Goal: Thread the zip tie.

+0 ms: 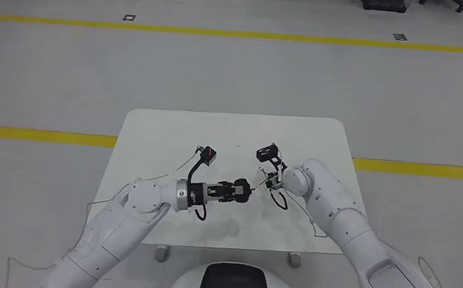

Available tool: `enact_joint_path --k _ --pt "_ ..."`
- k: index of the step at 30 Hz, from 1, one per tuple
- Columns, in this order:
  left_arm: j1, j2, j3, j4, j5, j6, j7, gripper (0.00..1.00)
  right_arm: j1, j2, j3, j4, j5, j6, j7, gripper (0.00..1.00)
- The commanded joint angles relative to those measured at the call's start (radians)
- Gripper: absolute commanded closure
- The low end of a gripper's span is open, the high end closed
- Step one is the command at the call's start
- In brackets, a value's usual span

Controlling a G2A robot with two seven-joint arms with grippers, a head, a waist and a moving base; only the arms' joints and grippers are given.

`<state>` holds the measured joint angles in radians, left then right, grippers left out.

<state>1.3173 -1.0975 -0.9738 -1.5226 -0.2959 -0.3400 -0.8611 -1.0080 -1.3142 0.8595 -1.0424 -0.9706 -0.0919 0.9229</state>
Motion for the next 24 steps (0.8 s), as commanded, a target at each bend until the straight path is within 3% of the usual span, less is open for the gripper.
enact_joint_path --k 1,24 --pt "0.0 0.0 0.0 0.0 0.0 0.0 0.0 1.0 -0.016 0.008 0.016 -0.028 -0.007 0.0 0.006 1.0" --pt "0.0 0.0 0.0 0.0 0.0 0.0 0.0 1.0 -0.149 0.056 0.135 -0.225 -0.045 0.009 -0.034 1.0"
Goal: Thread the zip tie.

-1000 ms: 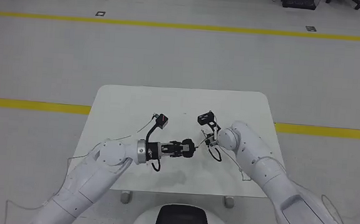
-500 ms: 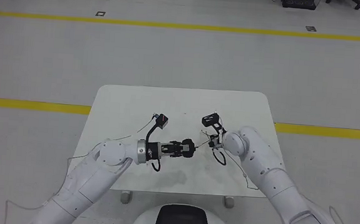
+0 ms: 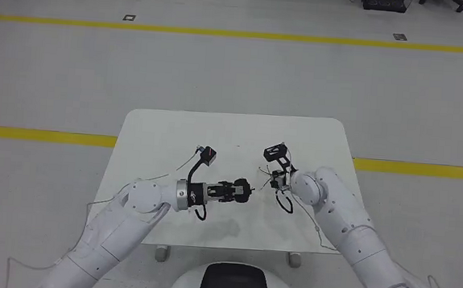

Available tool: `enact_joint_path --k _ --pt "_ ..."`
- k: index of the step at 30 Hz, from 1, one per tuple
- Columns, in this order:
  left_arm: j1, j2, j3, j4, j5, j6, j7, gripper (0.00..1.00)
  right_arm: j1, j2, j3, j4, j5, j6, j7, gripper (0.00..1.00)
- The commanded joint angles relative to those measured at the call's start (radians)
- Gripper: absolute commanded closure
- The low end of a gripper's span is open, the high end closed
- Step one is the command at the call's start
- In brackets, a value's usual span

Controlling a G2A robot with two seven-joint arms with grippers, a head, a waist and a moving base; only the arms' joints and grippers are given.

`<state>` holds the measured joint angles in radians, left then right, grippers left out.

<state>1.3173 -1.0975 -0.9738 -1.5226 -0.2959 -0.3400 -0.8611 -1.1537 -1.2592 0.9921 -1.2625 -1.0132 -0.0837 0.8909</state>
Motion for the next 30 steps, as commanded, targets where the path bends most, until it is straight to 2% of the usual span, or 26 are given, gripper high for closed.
enact_joint_path --k 1,5,9,17,23,30 --pt "0.0 0.0 0.0 0.0 0.0 0.0 0.0 1.0 -0.007 0.002 0.005 -0.01 -0.004 0.002 -0.004 1.0" --pt "0.0 0.0 0.0 0.0 0.0 0.0 0.0 1.0 -0.007 0.002 -0.004 -0.016 -0.029 0.019 0.031 1.0" --pt "0.0 0.0 0.0 0.0 0.0 0.0 0.0 1.0 0.027 -0.011 -0.044 0.012 -0.04 0.056 0.087 1.0" --pt "0.0 0.0 0.0 0.0 0.0 0.0 0.0 1.0 0.076 -0.032 -0.094 0.072 -0.048 0.077 0.109 1.0" --pt "0.0 0.0 0.0 0.0 0.0 0.0 0.0 1.0 0.08 -0.038 -0.111 0.071 -0.099 0.13 0.109 1.0" --pt "0.0 0.0 0.0 0.0 0.0 0.0 0.0 1.0 0.08 -0.038 -0.112 0.07 -0.101 0.131 0.108 1.0"
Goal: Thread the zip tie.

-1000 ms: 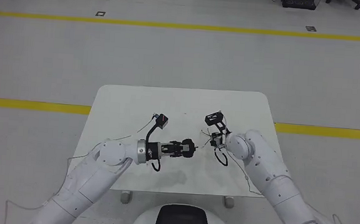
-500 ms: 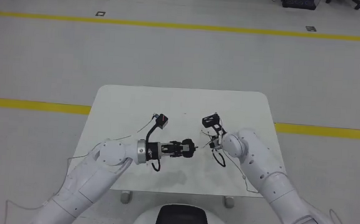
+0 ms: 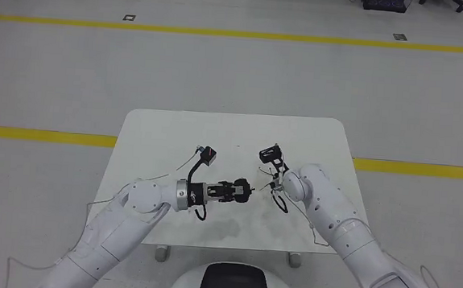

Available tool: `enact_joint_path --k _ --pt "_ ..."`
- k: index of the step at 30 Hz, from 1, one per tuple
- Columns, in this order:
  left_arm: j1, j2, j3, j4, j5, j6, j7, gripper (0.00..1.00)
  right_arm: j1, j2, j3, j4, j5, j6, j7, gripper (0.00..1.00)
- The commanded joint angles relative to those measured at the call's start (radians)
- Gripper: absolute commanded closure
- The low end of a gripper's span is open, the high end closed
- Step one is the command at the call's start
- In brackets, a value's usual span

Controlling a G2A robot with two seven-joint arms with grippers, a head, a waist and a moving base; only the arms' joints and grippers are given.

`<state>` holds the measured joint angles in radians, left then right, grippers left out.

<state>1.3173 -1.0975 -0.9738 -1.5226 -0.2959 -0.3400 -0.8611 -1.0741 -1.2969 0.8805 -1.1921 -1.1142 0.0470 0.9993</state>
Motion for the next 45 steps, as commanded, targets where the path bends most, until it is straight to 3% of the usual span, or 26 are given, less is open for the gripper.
enact_joint_path --k 1,5,8,15,23,37,45 --pt "0.0 0.0 0.0 0.0 0.0 0.0 0.0 1.0 0.0 0.0 0.0 0.0 0.0 0.0 0.0 1.0" --pt "0.0 0.0 0.0 0.0 0.0 0.0 0.0 1.0 -0.004 0.001 -0.001 -0.001 -0.012 0.003 -0.016 1.0" --pt "0.0 0.0 0.0 0.0 0.0 0.0 0.0 1.0 -0.028 0.004 -0.016 -0.034 -0.103 0.029 -0.054 1.0" --pt "0.0 0.0 0.0 0.0 0.0 0.0 0.0 1.0 -0.061 0.008 -0.029 -0.095 -0.241 0.091 -0.014 1.0" --pt "0.0 0.0 0.0 0.0 0.0 0.0 0.0 1.0 -0.068 0.001 -0.042 -0.1 -0.314 0.108 0.024 1.0" --pt "0.0 0.0 0.0 0.0 0.0 0.0 0.0 1.0 -0.021 -0.035 -0.047 0.012 -0.281 0.13 0.048 1.0" --pt "0.0 0.0 0.0 0.0 0.0 0.0 0.0 1.0 0.005 -0.057 -0.042 0.07 -0.244 0.174 0.054 1.0"
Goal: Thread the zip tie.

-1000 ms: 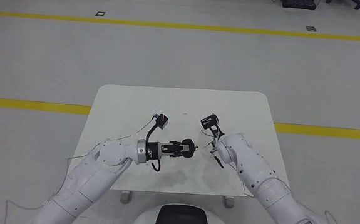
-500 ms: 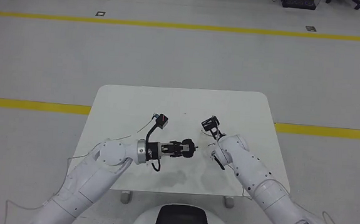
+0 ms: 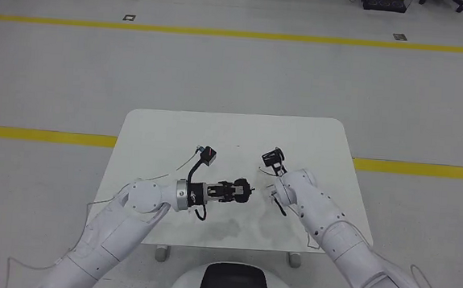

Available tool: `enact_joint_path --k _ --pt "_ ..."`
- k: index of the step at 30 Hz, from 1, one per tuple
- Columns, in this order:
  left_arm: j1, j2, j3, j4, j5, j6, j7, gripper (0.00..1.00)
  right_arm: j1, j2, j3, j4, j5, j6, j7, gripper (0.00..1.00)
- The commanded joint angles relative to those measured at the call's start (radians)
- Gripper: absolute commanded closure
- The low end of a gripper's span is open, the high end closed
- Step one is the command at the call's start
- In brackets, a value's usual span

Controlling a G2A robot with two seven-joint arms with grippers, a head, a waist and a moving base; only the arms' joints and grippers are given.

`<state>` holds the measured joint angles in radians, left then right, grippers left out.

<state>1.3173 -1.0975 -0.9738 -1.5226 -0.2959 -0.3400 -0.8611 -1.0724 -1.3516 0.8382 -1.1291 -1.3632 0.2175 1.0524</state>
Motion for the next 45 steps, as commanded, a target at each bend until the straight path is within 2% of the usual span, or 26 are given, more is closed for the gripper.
enact_joint_path --k 1,14,20,30,45 --pt "0.0 0.0 0.0 0.0 0.0 0.0 0.0 1.0 0.007 -0.005 0.001 0.015 0.007 0.01 0.003 1.0" --pt "0.0 0.0 0.0 0.0 0.0 0.0 0.0 1.0 0.037 -0.031 0.004 0.086 0.023 0.025 -0.001 1.0" --pt "0.0 0.0 0.0 0.0 0.0 0.0 0.0 1.0 0.009 -0.025 0.034 0.04 0.002 0.035 -0.017 1.0" --pt "0.0 0.0 0.0 0.0 0.0 0.0 0.0 1.0 -0.059 -0.006 0.092 -0.069 -0.042 0.01 -0.021 1.0" --pt "0.0 0.0 0.0 0.0 0.0 0.0 0.0 1.0 -0.073 -0.01 0.126 -0.078 -0.038 -0.011 -0.014 1.0"
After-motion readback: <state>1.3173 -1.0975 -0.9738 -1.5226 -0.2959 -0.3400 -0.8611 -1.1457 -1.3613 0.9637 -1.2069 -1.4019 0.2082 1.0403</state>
